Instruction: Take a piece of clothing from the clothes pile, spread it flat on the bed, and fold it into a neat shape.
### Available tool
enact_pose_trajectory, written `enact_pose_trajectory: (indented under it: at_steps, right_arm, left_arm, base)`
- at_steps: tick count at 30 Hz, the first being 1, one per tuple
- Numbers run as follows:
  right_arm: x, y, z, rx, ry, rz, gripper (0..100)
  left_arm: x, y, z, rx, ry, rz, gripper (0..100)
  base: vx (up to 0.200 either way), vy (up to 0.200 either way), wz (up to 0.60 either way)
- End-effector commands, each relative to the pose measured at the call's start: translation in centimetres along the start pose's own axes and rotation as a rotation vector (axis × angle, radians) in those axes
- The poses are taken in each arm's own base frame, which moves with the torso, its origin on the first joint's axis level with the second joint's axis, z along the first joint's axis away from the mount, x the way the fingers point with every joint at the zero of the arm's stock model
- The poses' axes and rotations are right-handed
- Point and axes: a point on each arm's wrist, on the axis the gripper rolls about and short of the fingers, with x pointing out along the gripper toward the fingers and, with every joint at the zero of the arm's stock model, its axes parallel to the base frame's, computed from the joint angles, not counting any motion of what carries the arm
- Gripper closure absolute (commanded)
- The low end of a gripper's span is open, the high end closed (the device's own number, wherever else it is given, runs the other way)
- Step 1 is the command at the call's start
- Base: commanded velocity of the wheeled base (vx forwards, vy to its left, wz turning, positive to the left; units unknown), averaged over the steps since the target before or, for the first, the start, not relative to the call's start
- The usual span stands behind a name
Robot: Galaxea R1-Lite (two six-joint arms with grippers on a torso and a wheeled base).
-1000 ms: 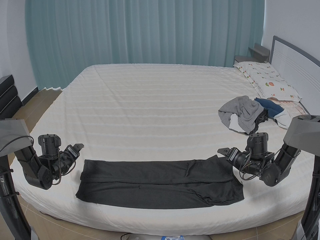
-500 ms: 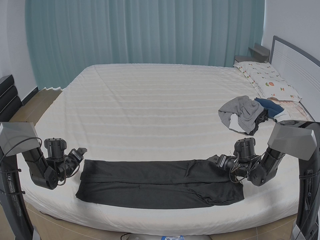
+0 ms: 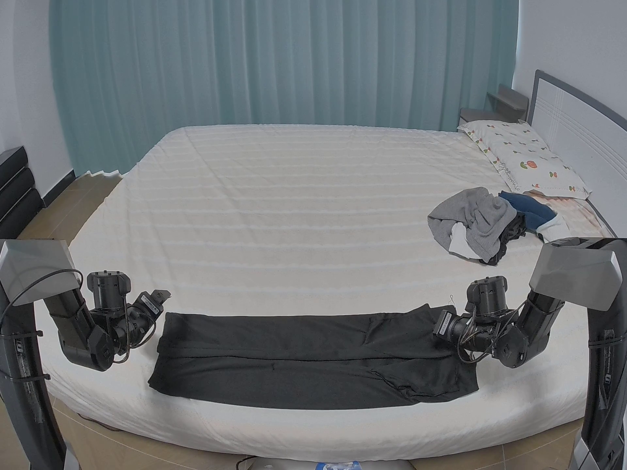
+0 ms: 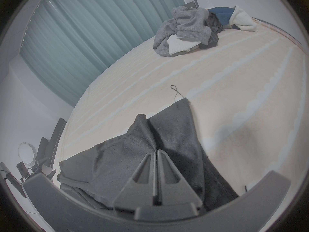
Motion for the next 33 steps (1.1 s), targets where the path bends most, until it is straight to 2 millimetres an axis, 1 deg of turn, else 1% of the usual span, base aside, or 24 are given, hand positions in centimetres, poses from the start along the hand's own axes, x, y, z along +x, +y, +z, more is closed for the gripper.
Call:
enact_pose_trajectory:
  at_steps: [1,8,9,11,15,19,21,24,26,27,33]
  right_arm:
    - [-1.0,-0.1,0.4,-0.010,-0.010,-0.001,100]
    - [-0.9,-0.2,-0.2,-0.023,0.011,-0.002,100]
    - [-0.9,-0.2,-0.2,-0.023,0.011,-0.002,0]
    - [-0.8,0.0,-0.2,-0.018,0.008,0.006,0]
    - [-1.8,0.7,0.8,-0.009,-0.039,0.034,0]
    - [-2.7,0.9,1.3,0.015,-0.064,0.046,0]
    - [-3.9,1.2,1.7,0.080,-0.090,0.068,0]
    - [-4.3,1.2,1.8,0.103,-0.095,0.070,0]
    - [-4.9,1.0,1.6,0.108,-0.086,0.063,0]
    - [-5.1,1.0,1.5,0.108,-0.084,0.061,0]
    - [-5.3,1.0,1.3,0.106,-0.087,0.067,0]
  left_arm:
    - [0.1,0.0,-0.1,0.000,0.001,0.002,0]
    - [0.2,-0.2,0.0,0.001,0.000,-0.006,0]
    - [0.2,-0.2,0.0,0.001,0.000,-0.006,0]
    - [0.2,-0.2,-0.1,0.005,0.003,-0.006,0]
    - [0.3,-0.9,-0.9,0.027,0.028,-0.017,0]
    - [0.3,-1.0,-1.0,0.033,0.042,-0.013,0]
    - [0.5,-0.9,-1.2,0.038,0.066,-0.005,0]
    - [0.9,-0.6,-1.7,0.044,0.103,-0.014,0]
    - [1.5,-0.3,-1.9,0.045,0.108,-0.012,0]
    - [1.7,-0.3,-2.0,0.045,0.110,-0.010,100]
    - [2.3,-0.1,-2.2,0.049,0.113,-0.002,100]
  base:
    - [0.000,0.000,0.00]
    - [0.000,0.000,0.00]
    - [0.000,0.000,0.00]
    - [0.000,0.000,0.00]
    - [0.000,0.000,0.00]
    - [0.000,0.000,0.00]
    - [0.000,0.000,0.00]
    - [0.000,0.000,0.00]
    - [0.000,0.000,0.00]
    - [0.000,0.000,0.00]
    - [0.000,0.000,0.00]
